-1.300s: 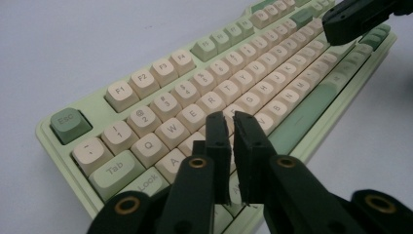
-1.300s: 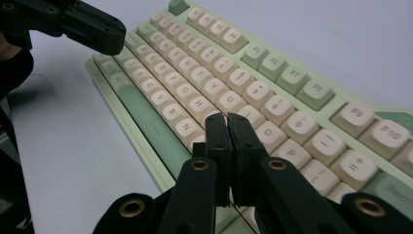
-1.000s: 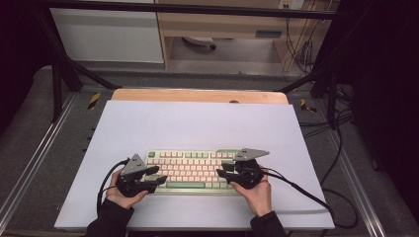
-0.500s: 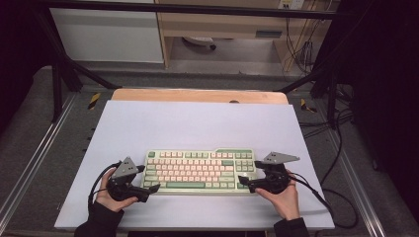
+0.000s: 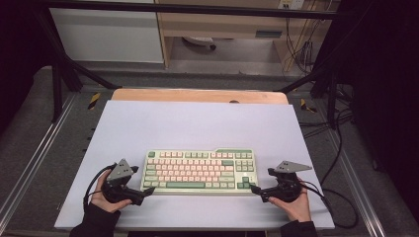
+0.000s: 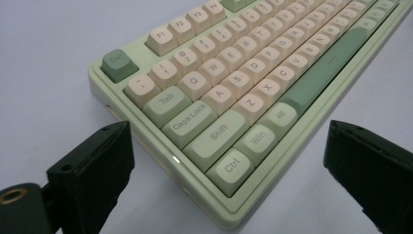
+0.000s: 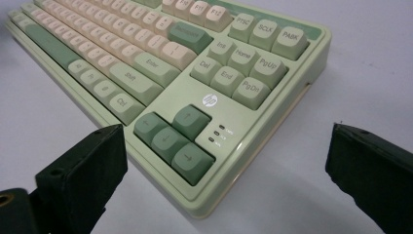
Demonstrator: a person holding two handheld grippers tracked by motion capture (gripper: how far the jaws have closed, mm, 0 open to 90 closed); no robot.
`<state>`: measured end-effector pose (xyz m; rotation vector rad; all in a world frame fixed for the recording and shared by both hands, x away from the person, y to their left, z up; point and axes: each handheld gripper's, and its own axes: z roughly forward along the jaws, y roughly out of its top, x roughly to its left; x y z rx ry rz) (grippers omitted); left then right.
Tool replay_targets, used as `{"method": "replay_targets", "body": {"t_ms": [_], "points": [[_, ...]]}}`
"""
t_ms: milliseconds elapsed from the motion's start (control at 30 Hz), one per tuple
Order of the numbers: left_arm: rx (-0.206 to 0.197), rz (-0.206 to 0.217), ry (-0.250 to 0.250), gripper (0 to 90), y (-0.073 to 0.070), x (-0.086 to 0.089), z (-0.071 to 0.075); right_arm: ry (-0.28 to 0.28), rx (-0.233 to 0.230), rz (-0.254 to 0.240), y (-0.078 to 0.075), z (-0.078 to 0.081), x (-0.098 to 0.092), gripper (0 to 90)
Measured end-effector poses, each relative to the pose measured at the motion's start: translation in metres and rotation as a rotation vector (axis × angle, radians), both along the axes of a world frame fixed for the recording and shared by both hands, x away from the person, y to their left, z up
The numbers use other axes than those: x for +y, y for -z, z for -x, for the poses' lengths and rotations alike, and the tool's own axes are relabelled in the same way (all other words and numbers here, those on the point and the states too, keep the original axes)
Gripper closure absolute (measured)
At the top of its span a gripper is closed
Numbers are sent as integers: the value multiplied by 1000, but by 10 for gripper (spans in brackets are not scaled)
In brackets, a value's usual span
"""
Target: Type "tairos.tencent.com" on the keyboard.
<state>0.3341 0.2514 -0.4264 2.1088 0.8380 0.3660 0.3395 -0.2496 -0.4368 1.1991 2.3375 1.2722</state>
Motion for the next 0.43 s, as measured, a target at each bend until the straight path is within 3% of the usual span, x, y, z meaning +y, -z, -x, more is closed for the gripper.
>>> {"method": "replay_targets", "body": {"t_ms": [433], "points": [[7, 0, -5, 49, 5, 3, 0, -22, 9, 12, 1, 4, 0, 5]]}}
